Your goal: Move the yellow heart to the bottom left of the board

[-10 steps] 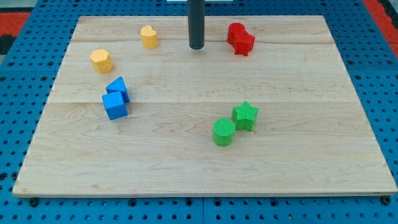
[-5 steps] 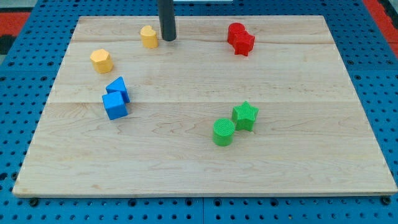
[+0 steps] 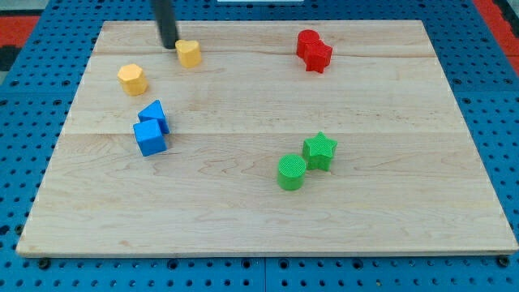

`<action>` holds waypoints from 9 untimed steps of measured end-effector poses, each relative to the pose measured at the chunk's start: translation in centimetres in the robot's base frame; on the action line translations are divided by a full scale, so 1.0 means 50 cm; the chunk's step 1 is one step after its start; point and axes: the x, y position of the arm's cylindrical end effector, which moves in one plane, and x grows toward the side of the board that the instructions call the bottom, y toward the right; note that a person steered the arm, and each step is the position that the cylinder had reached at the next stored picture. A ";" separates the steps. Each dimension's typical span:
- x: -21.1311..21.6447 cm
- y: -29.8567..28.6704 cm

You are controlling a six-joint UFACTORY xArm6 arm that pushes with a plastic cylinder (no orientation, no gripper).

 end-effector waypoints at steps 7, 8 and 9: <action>0.511 0.143; 0.516 0.029; 0.523 -0.084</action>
